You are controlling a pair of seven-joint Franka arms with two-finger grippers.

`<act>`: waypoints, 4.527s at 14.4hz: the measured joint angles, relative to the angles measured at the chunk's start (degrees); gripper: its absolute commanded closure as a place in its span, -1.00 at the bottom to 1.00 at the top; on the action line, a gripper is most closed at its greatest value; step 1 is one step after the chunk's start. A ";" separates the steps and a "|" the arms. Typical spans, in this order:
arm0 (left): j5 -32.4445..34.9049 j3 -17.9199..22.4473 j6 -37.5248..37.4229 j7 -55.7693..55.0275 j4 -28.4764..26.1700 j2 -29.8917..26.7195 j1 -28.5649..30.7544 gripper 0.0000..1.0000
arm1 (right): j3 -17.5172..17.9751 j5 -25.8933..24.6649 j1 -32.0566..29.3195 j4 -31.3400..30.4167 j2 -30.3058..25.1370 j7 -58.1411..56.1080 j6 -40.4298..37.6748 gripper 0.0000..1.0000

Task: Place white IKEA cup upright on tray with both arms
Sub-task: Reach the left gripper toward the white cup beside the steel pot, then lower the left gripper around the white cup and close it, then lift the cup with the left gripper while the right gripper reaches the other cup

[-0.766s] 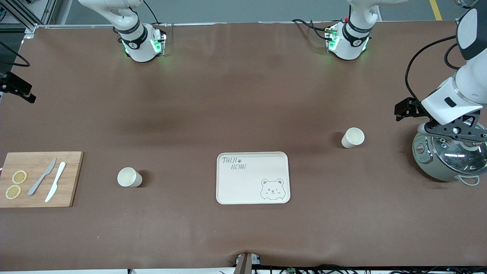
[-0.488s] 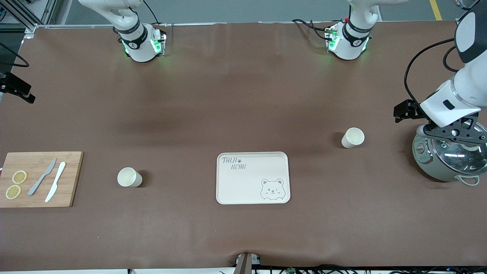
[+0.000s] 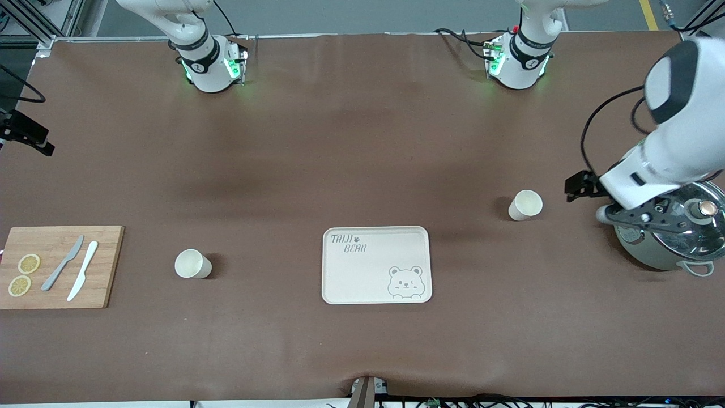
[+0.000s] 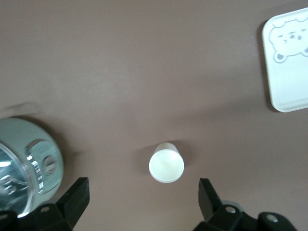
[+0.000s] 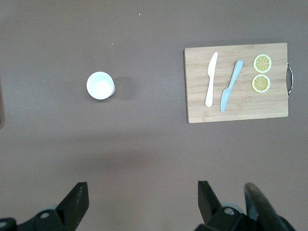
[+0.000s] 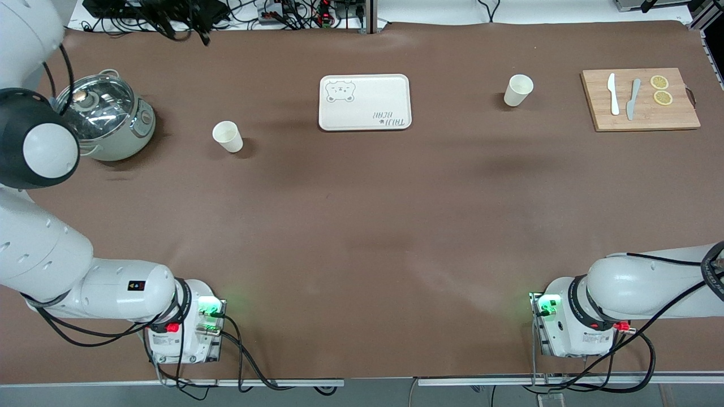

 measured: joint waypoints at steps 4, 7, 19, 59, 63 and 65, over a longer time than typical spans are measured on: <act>-0.03 -0.01 10.54 -0.37 -12.07 -1.79 0.06 -1.00 | -0.03 0.00 0.00 0.02 0.00 0.01 0.00 -1.00; -0.03 0.05 22.55 -0.46 -23.14 -4.07 0.25 -1.00 | -0.03 0.00 0.00 0.19 0.00 0.01 0.03 -1.00; -0.01 0.30 46.83 7.90 -42.99 -4.35 8.24 -1.00 | 0.02 0.02 0.00 0.27 0.50 0.02 0.06 -1.00; -0.01 -1.40 63.43 -0.02 -45.25 5.68 5.08 1.00 | 0.73 5.51 7.94 -10.28 27.69 -2.78 38.47 -1.00; -0.01 -1.54 43.25 -8.57 -33.98 4.62 1.13 1.00 | 0.47 5.51 7.33 -12.16 29.10 -5.35 43.15 -1.00; 0.00 -1.74 30.15 -16.30 -24.50 4.18 -3.09 1.00 | 0.42 5.51 7.28 -12.34 30.40 -5.73 44.94 -1.00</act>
